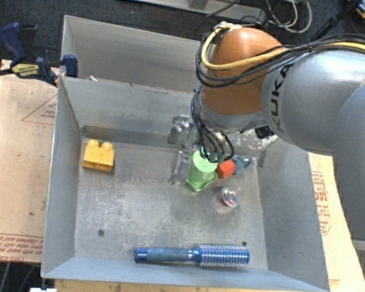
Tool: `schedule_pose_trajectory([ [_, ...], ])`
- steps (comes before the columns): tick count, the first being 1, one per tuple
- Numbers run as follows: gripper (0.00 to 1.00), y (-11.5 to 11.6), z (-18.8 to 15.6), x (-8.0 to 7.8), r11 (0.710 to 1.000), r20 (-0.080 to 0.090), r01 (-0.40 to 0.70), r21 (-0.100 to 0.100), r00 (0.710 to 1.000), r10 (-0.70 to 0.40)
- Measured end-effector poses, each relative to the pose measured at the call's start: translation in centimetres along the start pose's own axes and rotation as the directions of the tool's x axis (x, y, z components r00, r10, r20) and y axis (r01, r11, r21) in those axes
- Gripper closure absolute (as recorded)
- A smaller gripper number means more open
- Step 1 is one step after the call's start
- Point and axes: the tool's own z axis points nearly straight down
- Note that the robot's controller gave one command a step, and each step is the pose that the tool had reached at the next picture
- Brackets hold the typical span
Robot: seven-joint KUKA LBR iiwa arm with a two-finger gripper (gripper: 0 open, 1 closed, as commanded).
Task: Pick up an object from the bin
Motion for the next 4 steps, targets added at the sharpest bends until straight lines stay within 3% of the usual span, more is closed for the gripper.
schedule_pose_trajectory([
  [1,0.0,-2.2,-1.1,7.6,0.999,0.002,0.042,0.001,0.999,-0.042],
  [2,0.0,3.0,1.1,15.9,0.91,0.002,0.415,0.0,0.91,-0.415],
  [3,0.0,2.0,9.0,14.9,0.742,0.019,0.67,0.012,0.742,-0.67],
  [4,1.0,1.9,9.2,15.3,0.742,0.006,0.67,0.004,0.742,-0.67],
])
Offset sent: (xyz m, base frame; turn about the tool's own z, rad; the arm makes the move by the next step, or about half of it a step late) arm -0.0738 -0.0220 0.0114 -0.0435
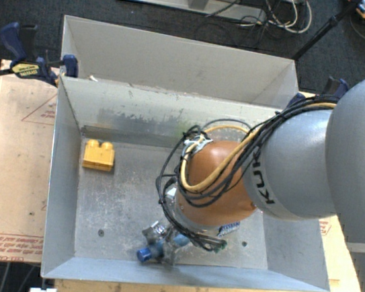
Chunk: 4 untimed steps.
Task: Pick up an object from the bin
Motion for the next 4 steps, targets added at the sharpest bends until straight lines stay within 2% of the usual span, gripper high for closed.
schedule_pose_trajectory([
  [1,1.0,-7.7,-1.6,-2.0,0.998,0.003,-0.067,0.006,0.998,0.067],
  [2,0.0,-7.2,-1.4,-2.0,0.998,-0.001,-0.061,0.0,0.998,0.061],
  [3,1.0,-7.2,-1.4,-2.0,0.998,0.0,-0.061,0.0,0.998,0.061],
  [4,1.0,-11.3,-6.9,-5.3,0.985,0.0,0.174,0.001,0.985,-0.174],
])
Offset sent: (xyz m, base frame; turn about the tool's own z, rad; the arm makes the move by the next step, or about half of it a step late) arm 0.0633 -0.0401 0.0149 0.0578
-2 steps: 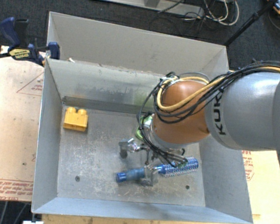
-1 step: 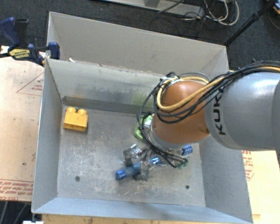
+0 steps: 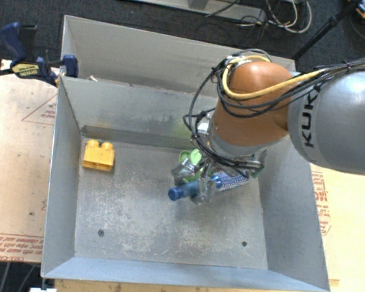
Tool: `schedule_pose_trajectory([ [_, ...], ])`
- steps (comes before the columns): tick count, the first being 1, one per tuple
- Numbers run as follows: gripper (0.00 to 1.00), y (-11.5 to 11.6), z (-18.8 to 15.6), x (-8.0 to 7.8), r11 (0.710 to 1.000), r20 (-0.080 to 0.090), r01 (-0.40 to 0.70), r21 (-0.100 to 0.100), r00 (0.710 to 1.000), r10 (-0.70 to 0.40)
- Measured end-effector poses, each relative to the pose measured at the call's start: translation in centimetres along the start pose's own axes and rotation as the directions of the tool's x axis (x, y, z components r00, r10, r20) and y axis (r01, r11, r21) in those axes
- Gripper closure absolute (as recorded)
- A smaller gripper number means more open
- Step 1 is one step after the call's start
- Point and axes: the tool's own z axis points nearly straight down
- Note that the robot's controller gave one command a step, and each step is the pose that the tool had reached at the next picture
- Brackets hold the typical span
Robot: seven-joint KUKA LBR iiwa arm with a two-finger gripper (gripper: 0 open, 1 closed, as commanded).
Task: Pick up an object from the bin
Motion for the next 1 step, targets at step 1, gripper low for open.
schedule_pose_trajectory([
  [1,1.0,-1.02,-7.07,-0.18,0.999,0.005,0.048,0.005,0.999,-0.048],
])
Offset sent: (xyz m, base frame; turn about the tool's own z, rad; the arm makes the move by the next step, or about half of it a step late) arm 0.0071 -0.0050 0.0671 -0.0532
